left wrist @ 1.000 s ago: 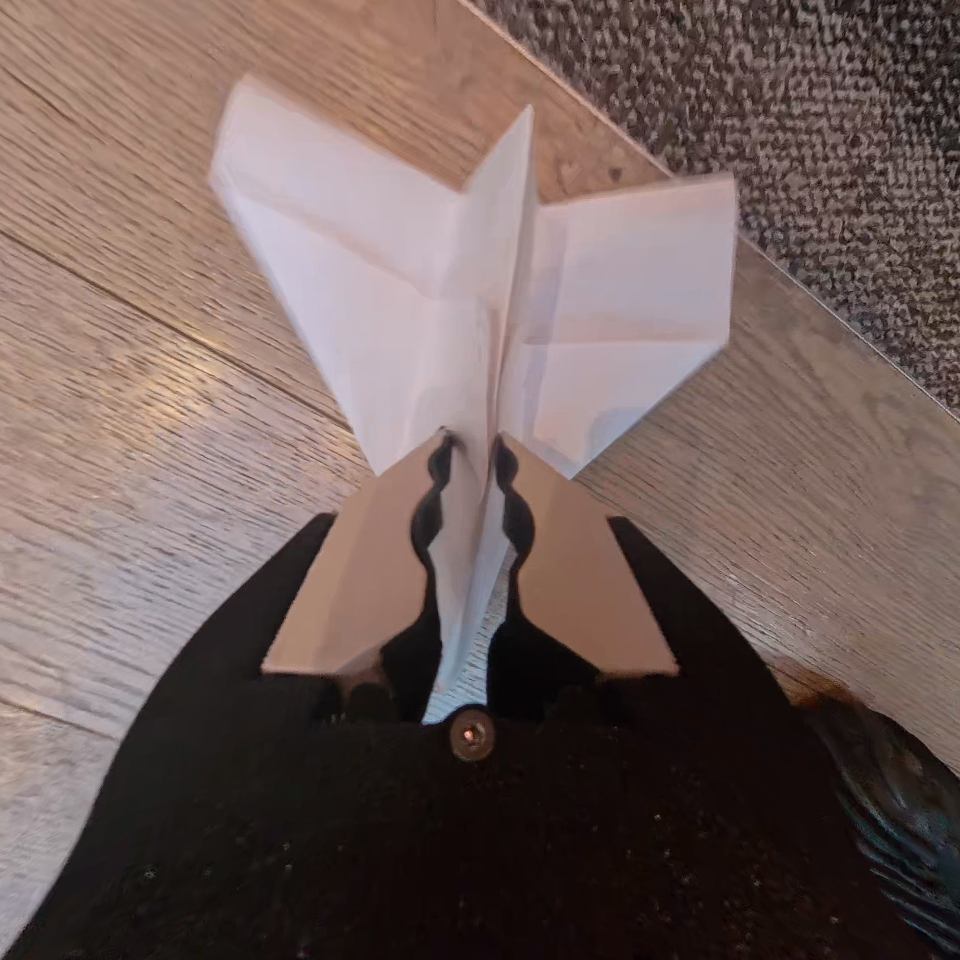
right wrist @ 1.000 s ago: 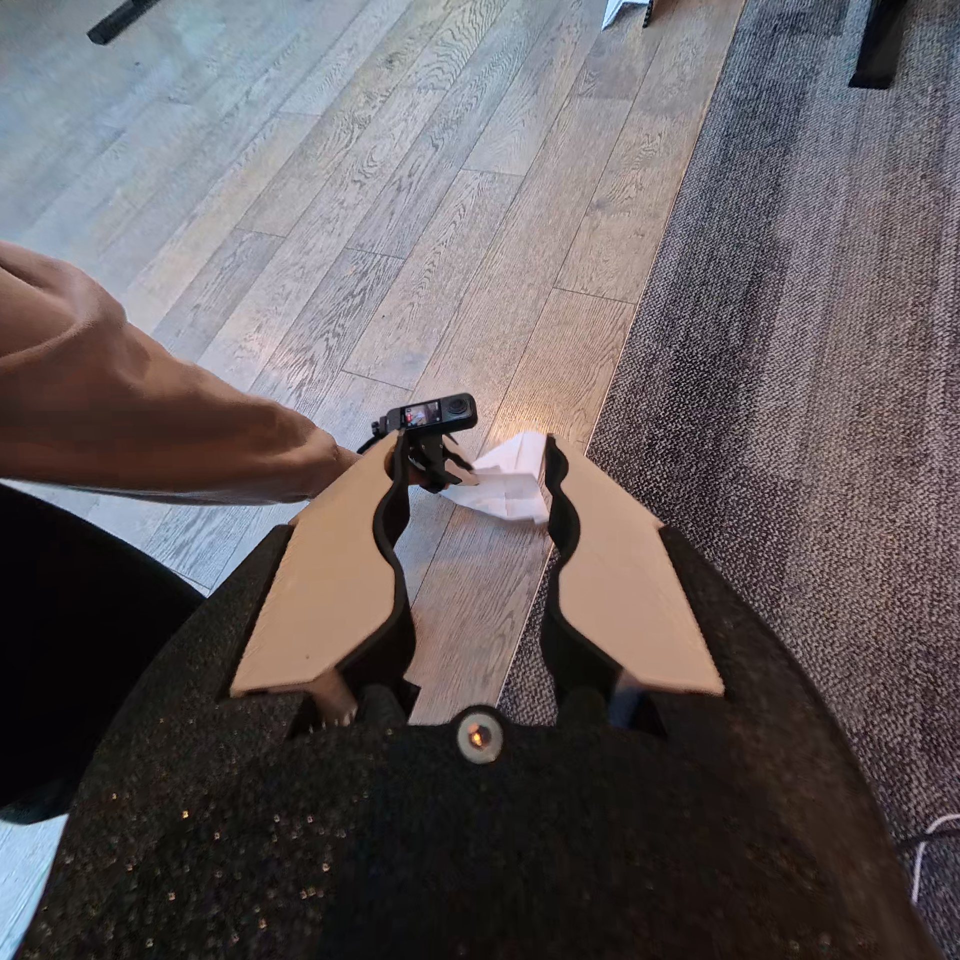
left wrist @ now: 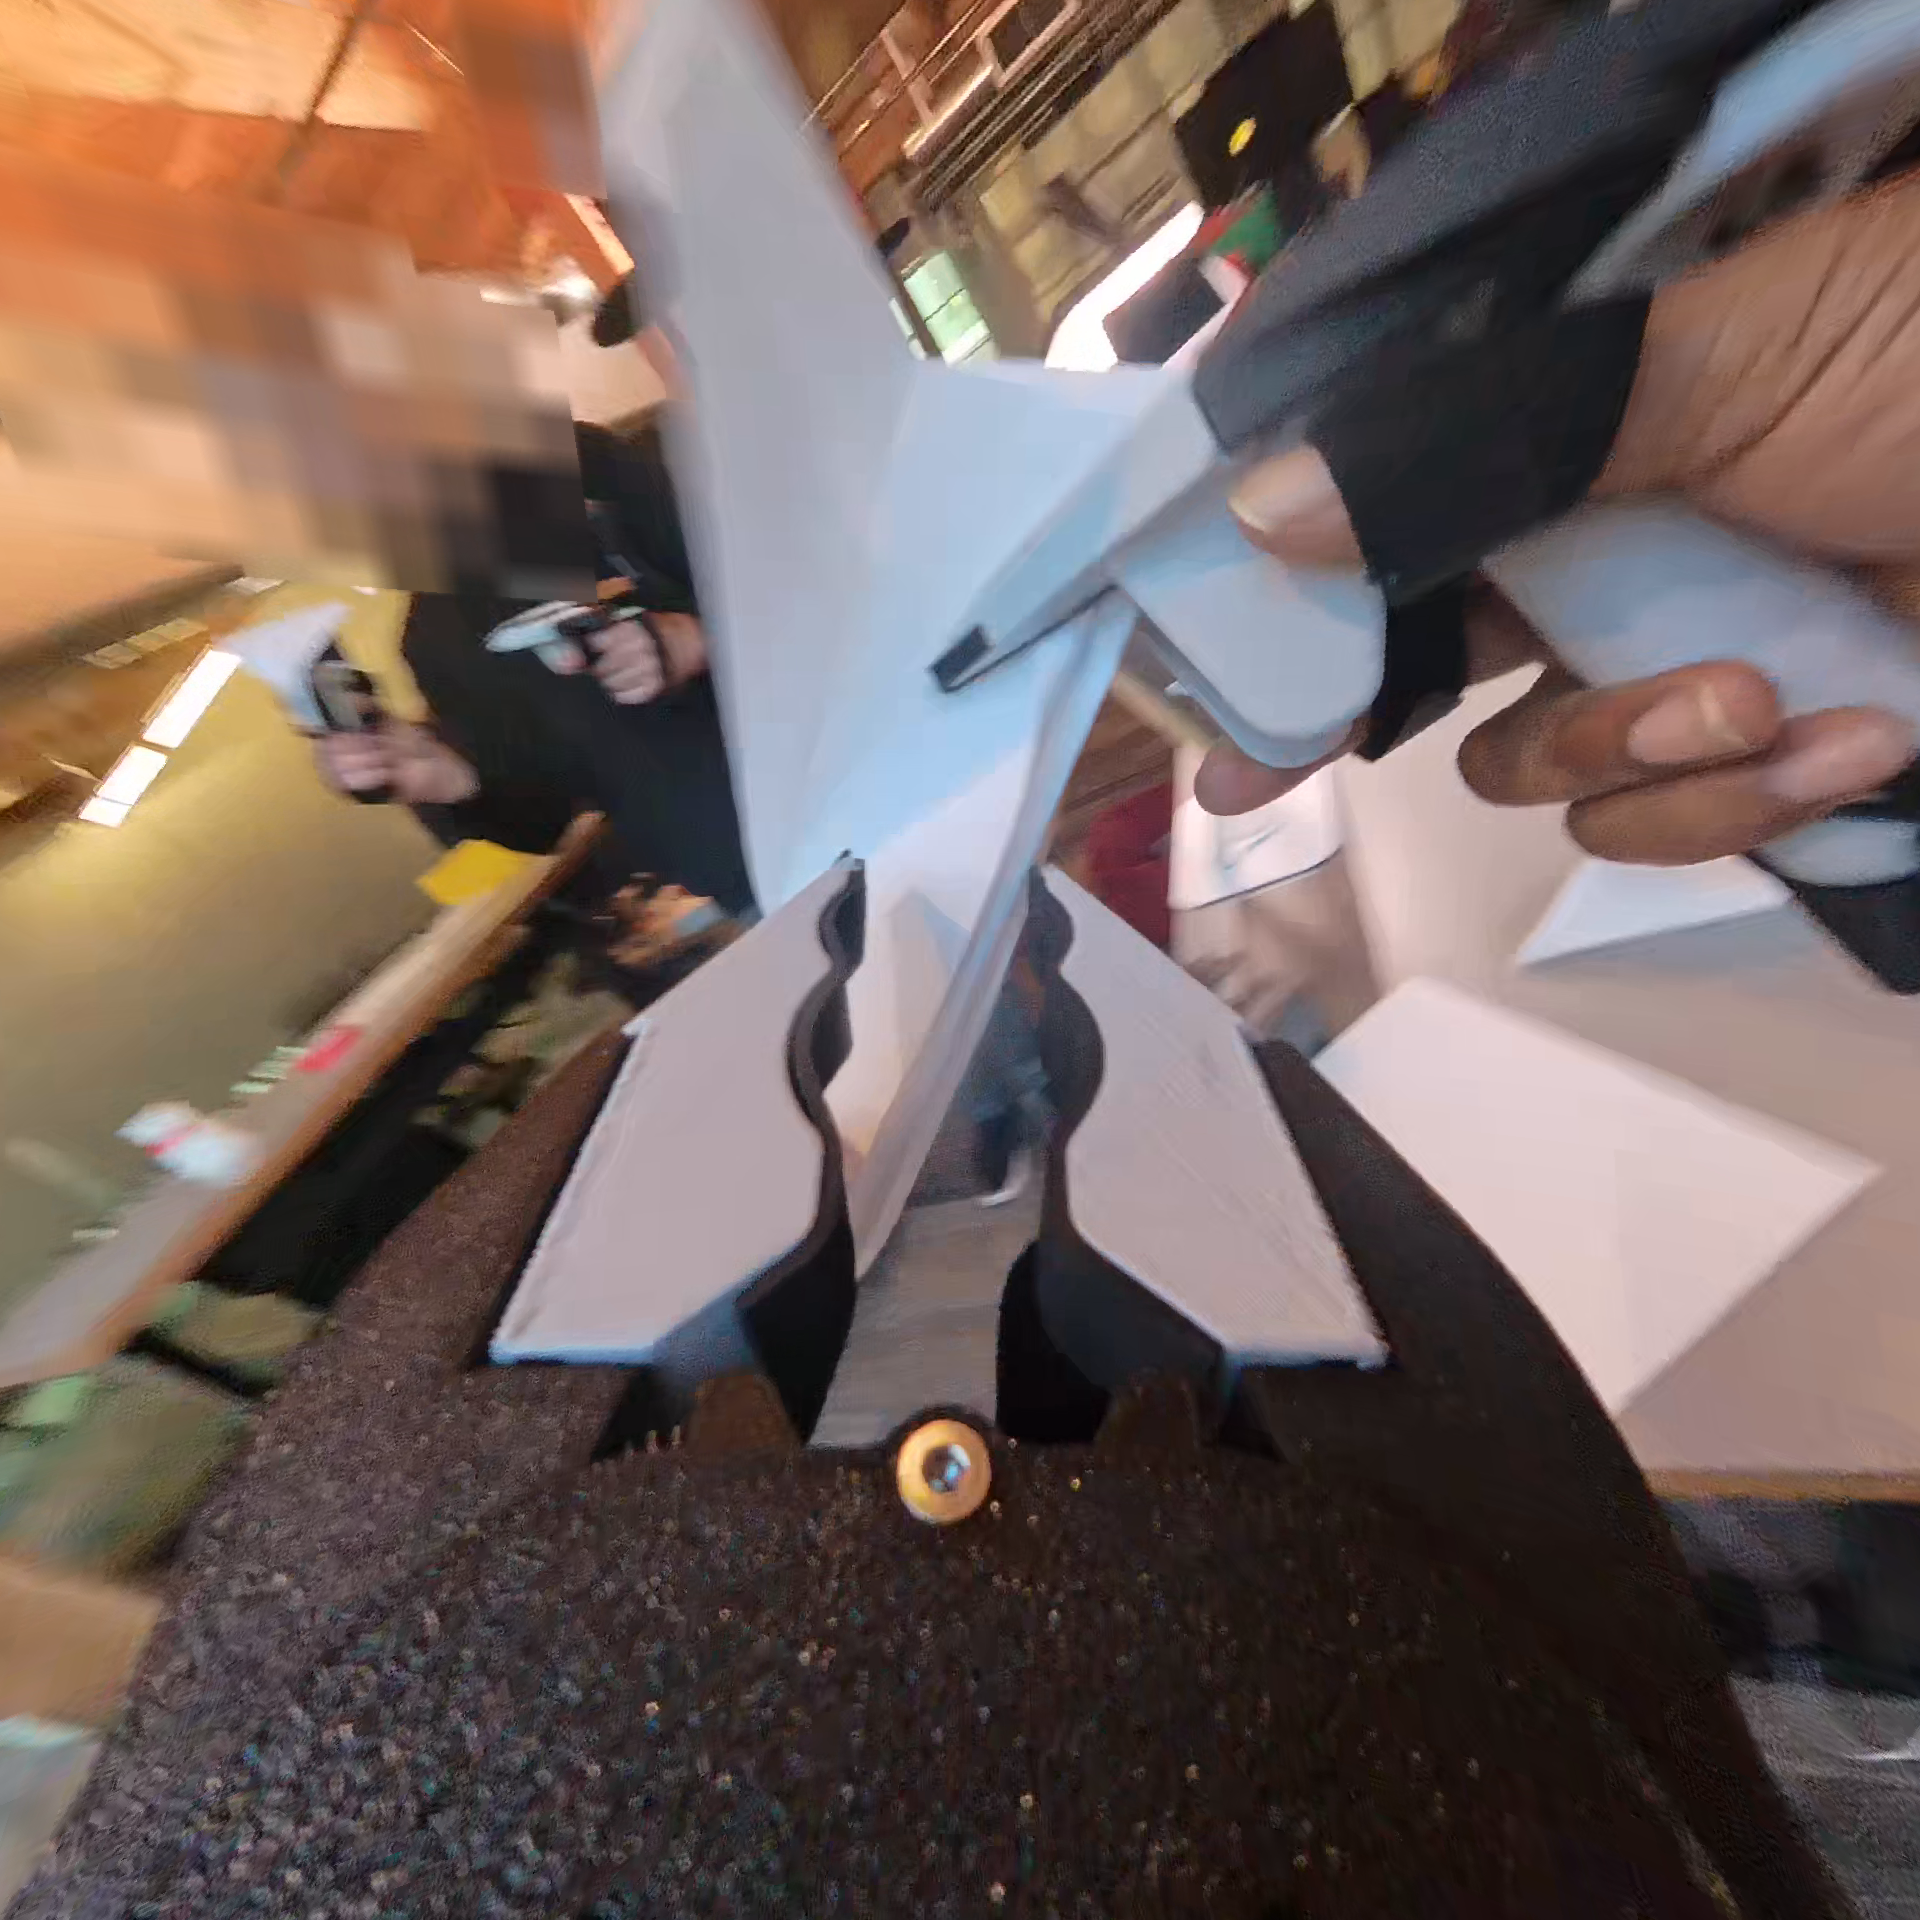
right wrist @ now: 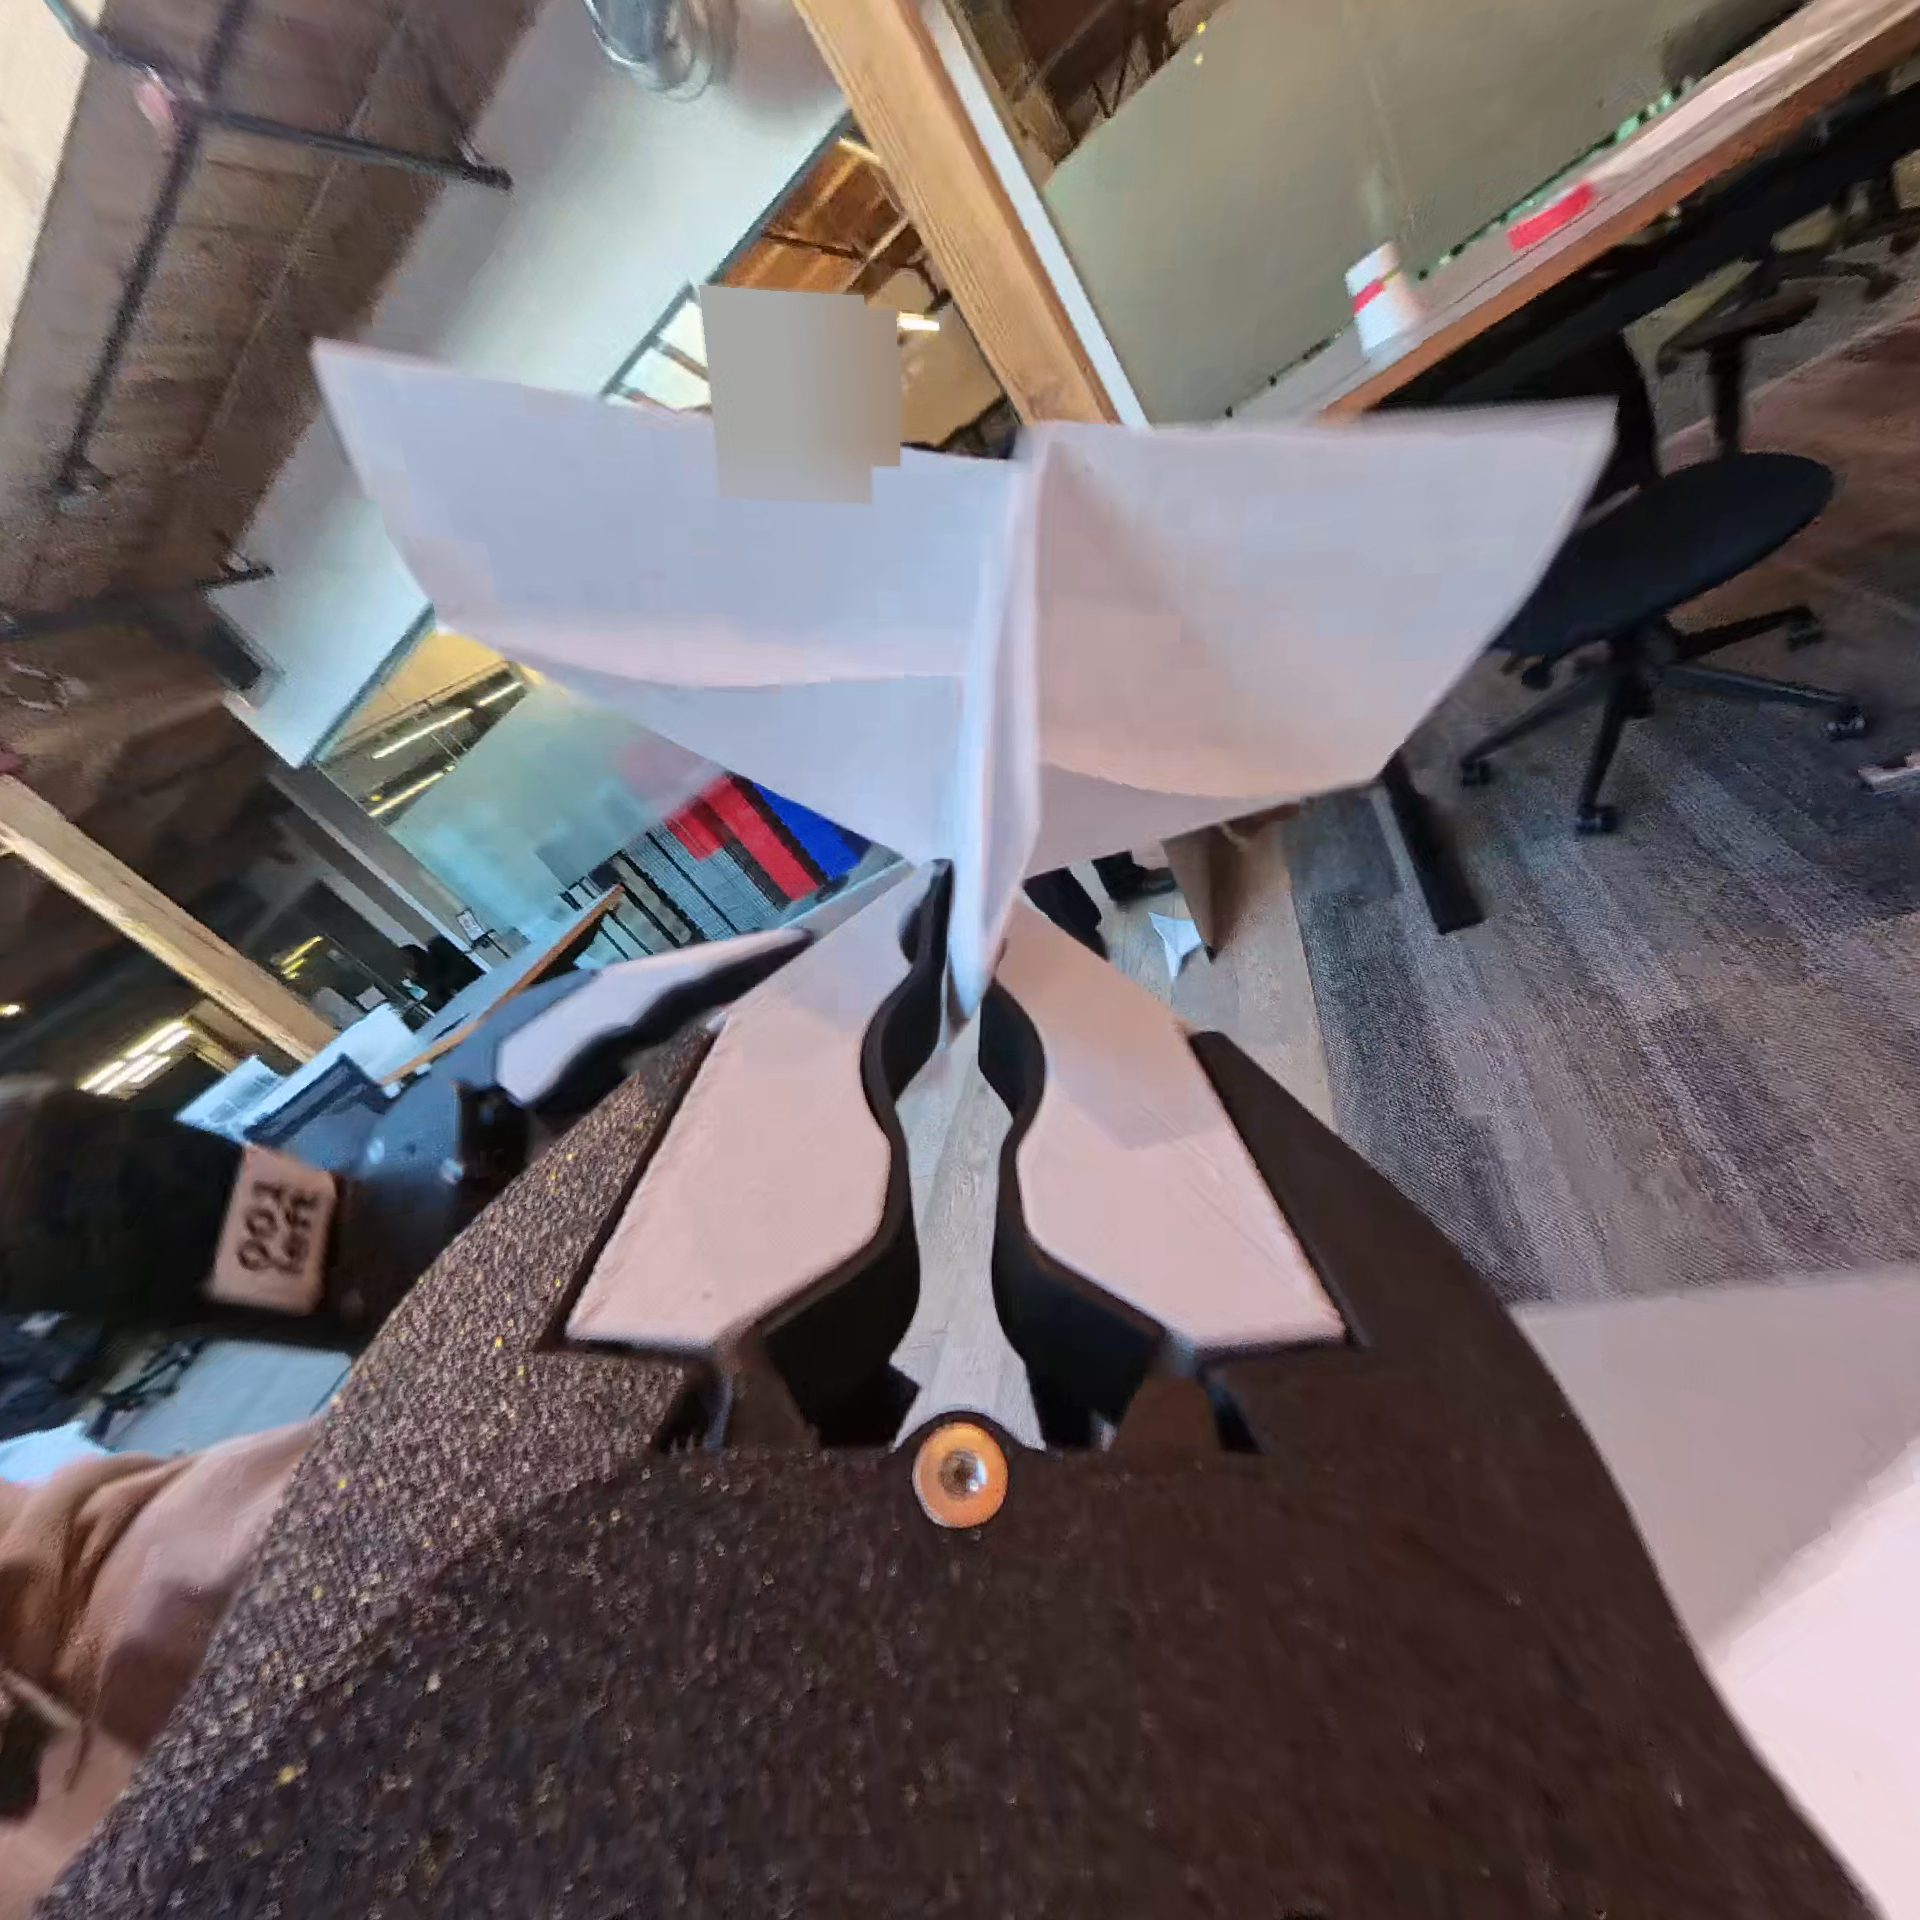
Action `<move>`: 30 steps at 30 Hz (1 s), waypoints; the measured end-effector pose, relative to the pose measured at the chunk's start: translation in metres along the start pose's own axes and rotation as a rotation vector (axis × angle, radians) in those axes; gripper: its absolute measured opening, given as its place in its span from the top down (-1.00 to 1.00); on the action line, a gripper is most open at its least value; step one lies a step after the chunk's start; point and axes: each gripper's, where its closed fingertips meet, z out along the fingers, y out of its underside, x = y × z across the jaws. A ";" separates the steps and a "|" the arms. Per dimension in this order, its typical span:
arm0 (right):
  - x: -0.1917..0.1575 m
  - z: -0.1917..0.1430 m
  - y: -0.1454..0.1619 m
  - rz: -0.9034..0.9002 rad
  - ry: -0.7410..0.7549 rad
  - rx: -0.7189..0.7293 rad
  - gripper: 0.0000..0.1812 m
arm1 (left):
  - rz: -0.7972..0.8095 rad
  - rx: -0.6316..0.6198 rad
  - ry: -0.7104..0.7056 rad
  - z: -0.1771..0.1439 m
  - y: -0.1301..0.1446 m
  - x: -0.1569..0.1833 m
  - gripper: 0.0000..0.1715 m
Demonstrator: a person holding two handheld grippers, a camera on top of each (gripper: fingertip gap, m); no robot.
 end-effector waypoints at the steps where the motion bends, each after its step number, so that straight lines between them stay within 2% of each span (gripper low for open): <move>1: 0.025 -0.036 -0.004 0.005 0.024 -0.019 1.00 | -0.102 0.019 0.040 0.004 -0.015 0.023 0.60; 3: 0.079 -0.110 0.006 0.038 0.049 -0.151 1.00 | -0.320 0.025 0.078 0.009 -0.032 0.062 0.56; 5: 0.116 -0.178 0.019 0.094 -0.031 -0.234 1.00 | -0.485 -0.038 0.092 0.014 -0.029 0.096 0.54; 7: 0.153 -0.235 0.039 0.233 -0.085 -0.336 1.00 | -0.604 -0.099 0.104 0.015 -0.022 0.126 0.51; 10: 0.202 -0.301 0.091 0.350 -0.148 -0.620 1.00 | -0.718 -0.157 0.113 0.015 -0.020 0.155 0.53; 12: 0.221 -0.325 0.120 0.408 -0.214 -0.770 1.00 | -0.727 -0.193 0.087 0.016 -0.020 0.159 0.54; 14: 0.239 -0.331 0.144 0.433 -0.261 -0.886 1.00 | -0.724 -0.200 0.048 0.017 -0.026 0.154 0.55; 17: 0.293 -0.323 0.187 0.364 -0.166 -1.047 0.95 | -0.699 -0.227 -0.017 0.016 -0.029 0.143 0.55; 19: 0.333 -0.317 0.206 0.258 -0.044 -1.119 0.63 | -0.692 -0.241 -0.055 0.013 -0.028 0.135 0.54; 20: 0.348 -0.313 0.207 0.202 0.008 -1.123 0.55 | -0.693 -0.247 -0.072 0.012 -0.027 0.132 0.54; 22: 0.363 -0.303 0.196 0.074 0.072 -1.094 0.40 | -0.691 -0.254 -0.111 0.007 -0.024 0.123 0.53; 25: 0.359 -0.290 0.164 -0.103 0.117 -0.996 0.28 | -0.681 -0.263 -0.175 -0.004 -0.019 0.109 0.50; 28: 0.331 -0.274 0.115 -0.247 0.133 -0.806 0.26 | -0.695 -0.254 -0.231 -0.015 -0.012 0.095 0.43; 30: 0.300 -0.264 0.080 -0.321 0.132 -0.666 0.26 | -0.702 -0.253 -0.263 -0.023 -0.007 0.085 0.33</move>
